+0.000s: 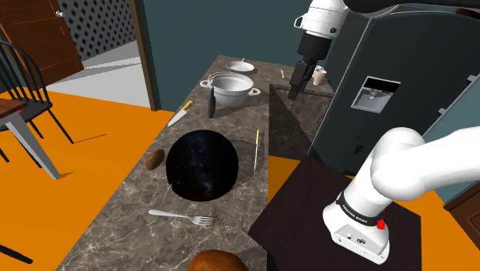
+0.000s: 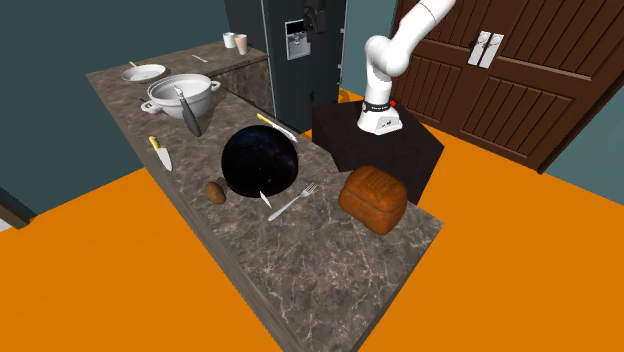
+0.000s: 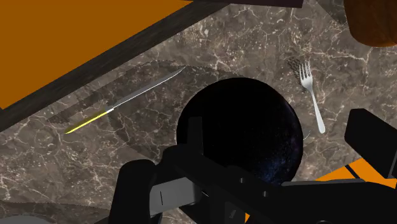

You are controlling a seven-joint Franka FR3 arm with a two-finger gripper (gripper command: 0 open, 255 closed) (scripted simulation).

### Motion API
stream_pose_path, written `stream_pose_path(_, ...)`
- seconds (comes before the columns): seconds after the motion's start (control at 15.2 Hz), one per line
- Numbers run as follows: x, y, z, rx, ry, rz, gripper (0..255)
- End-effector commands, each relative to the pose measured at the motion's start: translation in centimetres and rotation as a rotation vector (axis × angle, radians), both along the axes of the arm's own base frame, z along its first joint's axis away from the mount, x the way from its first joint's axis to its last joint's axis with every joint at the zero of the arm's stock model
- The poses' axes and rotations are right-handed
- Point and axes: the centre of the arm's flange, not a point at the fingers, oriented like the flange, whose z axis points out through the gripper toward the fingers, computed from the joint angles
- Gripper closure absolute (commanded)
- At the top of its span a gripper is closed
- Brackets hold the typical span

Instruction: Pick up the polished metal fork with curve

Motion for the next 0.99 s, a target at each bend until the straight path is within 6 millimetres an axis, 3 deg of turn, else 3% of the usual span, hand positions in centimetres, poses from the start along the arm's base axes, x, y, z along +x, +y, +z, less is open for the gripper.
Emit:
stream_pose_path(0.0, 0.0, 0.0, 0.0, 0.0, 0.0, 0.0, 0)
stream_pose_path(0.92, 5.5, 12.2, -13.5, -0.052, 0.014, 0.067, 0)
